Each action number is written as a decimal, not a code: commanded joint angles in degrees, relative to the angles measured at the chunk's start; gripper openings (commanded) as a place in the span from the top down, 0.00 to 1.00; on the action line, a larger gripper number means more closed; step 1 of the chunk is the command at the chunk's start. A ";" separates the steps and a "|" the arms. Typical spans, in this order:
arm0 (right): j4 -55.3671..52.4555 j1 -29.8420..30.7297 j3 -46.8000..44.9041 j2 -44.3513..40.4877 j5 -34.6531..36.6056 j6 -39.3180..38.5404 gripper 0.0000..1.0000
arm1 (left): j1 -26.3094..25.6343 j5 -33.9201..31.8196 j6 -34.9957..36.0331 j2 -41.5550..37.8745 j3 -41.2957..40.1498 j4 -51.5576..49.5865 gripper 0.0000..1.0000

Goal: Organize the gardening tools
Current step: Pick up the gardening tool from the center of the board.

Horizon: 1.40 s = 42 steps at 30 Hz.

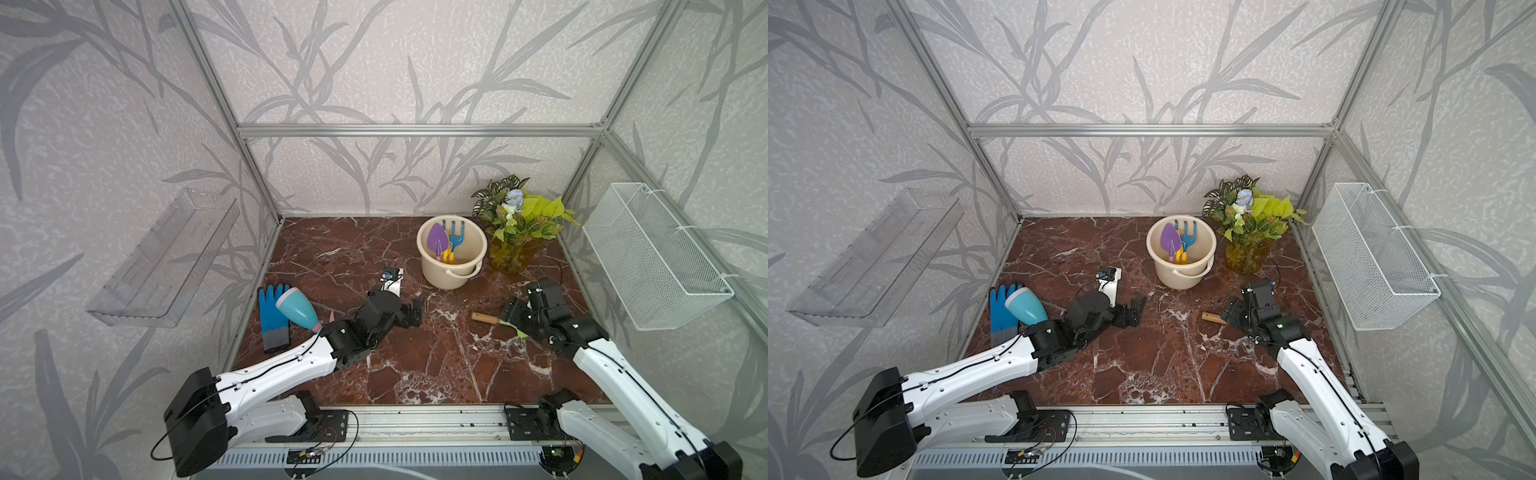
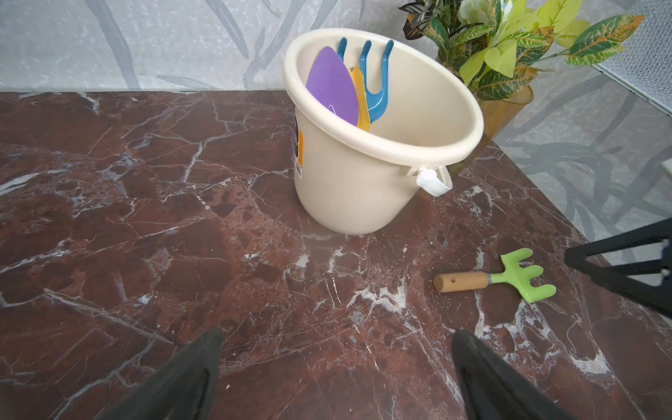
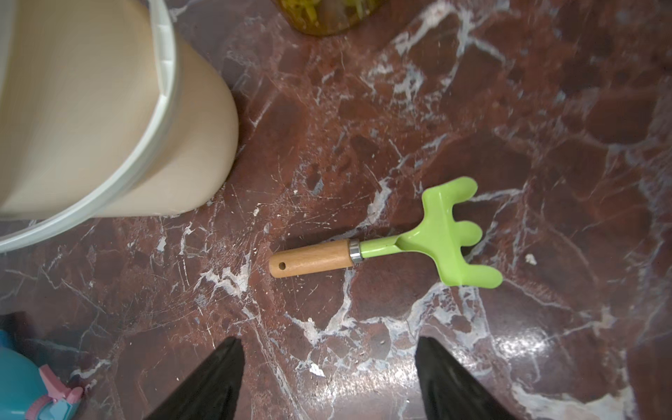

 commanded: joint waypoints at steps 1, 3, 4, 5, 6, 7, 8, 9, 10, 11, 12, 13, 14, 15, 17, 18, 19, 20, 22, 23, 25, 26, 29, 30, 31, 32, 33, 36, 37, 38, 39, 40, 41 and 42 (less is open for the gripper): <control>6.81 -2.12 -2.27 1.73 -6.18 5.78 0.22 | 0.35 0.39 -0.62 -0.83 -0.13 0.92 0.00; 8.85 -2.96 -3.52 3.23 -7.55 7.16 0.23 | 0.35 0.21 -0.74 -0.97 -0.55 0.99 0.00; 10.06 -3.25 -4.27 3.89 -8.09 8.04 0.24 | 0.34 0.12 -0.88 -1.10 -0.82 1.22 0.00; 11.43 -3.42 -4.97 4.63 -8.61 8.84 0.24 | 0.35 0.17 -0.90 -1.16 -1.05 1.30 0.00; 12.62 -3.62 -5.44 5.18 -8.98 9.39 0.24 | 0.35 0.16 -0.98 -1.14 -1.22 1.45 0.00; 13.59 -3.98 -5.95 6.29 -9.27 10.19 0.25 | 0.34 0.27 -1.07 -1.04 -1.28 1.58 0.00; 14.76 -4.44 -6.32 7.24 -9.85 10.85 0.26 | 0.34 0.36 -1.08 -0.87 -1.28 1.68 0.00; 15.64 -4.85 -6.61 8.16 -10.15 11.34 0.27 | 0.35 0.38 -1.12 -0.86 -1.28 1.68 0.00; 16.67 -5.28 -6.90 9.13 -10.52 11.98 0.27 | 0.34 0.38 -1.13 -0.90 -1.29 1.75 0.00; 17.79 -5.60 -7.21 10.00 -11.16 12.45 0.28 | 0.35 0.38 -1.13 -0.86 -1.28 1.67 0.00; 18.71 -5.91 -7.33 10.78 -11.87 12.52 0.29 | 0.35 0.34 -1.21 -0.91 -1.37 1.63 0.00; 19.53 -6.14 -7.44 11.58 -12.22 12.78 0.29 | 0.30 0.35 -1.17 -1.10 -1.45 1.67 0.00; 20.32 -6.35 -7.50 12.39 -12.38 13.20 0.30 | 0.32 0.30 -1.16 -1.24 -1.69 1.63 0.00; 20.97 -6.57 -7.52 13.06 -12.64 13.56 0.30 | 0.35 0.15 -1.29 -1.38 -1.84 1.66 0.00; 22.61 -7.23 -7.57 15.14 -13.19 14.20 0.32 | 0.35 -0.01 -1.34 -1.58 -2.01 1.55 0.00; 23.16 -7.53 -7.57 16.24 -13.37 14.50 0.33 | 0.33 -0.06 -1.41 -1.76 -2.14 1.50 0.00; 23.97 -8.01 -7.61 17.39 -13.90 14.72 0.34 | 0.35 -0.14 -1.47 -1.83 -2.16 1.50 0.00; 24.43 -8.57 -7.48 18.62 -14.61 14.84 0.36 | 0.35 -0.26 -1.56 -1.91 -2.34 1.51 0.00; 24.87 -9.58 -6.96 20.55 -15.76 15.16 0.38 | 0.31 -0.23 -1.61 -2.09 -2.42 1.36 0.00; 25.37 -9.82 -6.87 21.23 -15.85 15.36 0.40 | 0.31 -0.36 -1.73 -2.17 -2.42 1.30 0.00; 25.94 -10.01 -6.38 22.32 -15.56 15.59 0.41 | 0.33 -0.48 -1.76 -2.35 -2.61 1.27 0.00; 26.25 -10.09 -6.01 22.95 -15.56 15.64 0.41 | 0.35 -0.48 -1.73 -2.46 -2.69 1.25 0.00; 26.36 -10.36 -4.54 25.02 -15.39 15.04 0.42 | 0.35 -0.70 -1.69 -2.70 -2.79 1.15 0.00; 26.30 -10.45 -4.03 25.77 -15.38 14.63 0.42 | 0.30 -0.72 -1.69 -2.80 -2.70 0.99 0.00; 26.30 -10.59 -3.52 26.47 -15.30 14.49 0.43 | 0.34 -0.76 -1.69 -2.93 -2.77 0.92 0.00; 26.30 -10.63 -3.13 27.01 -15.13 14.34 0.43 | 0.35 -0.75 -1.71 -2.96 -2.84 0.92 0.00; 26.09 -10.72 -2.75 27.55 -14.80 14.31 0.45 | 0.35 -0.79 -1.69 -3.05 -2.93 0.92 0.00; 25.73 -10.72 -1.75 29.12 -14.48 13.78 0.51 | 0.35 -0.67 -1.93 -3.29 -3.20 1.03 0.00; 25.52 -10.72 -1.51 29.73 -14.33 13.51 0.53 | 0.35 -0.67 -1.98 -3.32 -3.33 1.15 0.00; 25.30 -10.72 -1.17 30.17 -14.20 13.23 0.56 | 0.35 -0.76 -2.04 -3.40 -3.39 1.19 0.00; 24.96 -10.72 -0.91 30.63 -14.07 13.16 0.57 | 0.41 -0.76 -2.06 -3.46 -3.60 1.16 0.00; 24.58 -10.73 -0.71 31.23 -13.98 12.95 0.58 | 0.35 -0.83 -2.12 -3.56 -3.65 1.24 0.00; 24.26 -10.72 -0.50 31.60 -13.90 12.66 0.58 | 0.35 -0.79 -2.14 -3.66 -3.74 1.24 0.00; 23.85 -10.72 -0.14 32.05 -13.69 12.41 0.58 | 0.35 -0.92 -2.17 -3.75 -3.82 1.24 0.00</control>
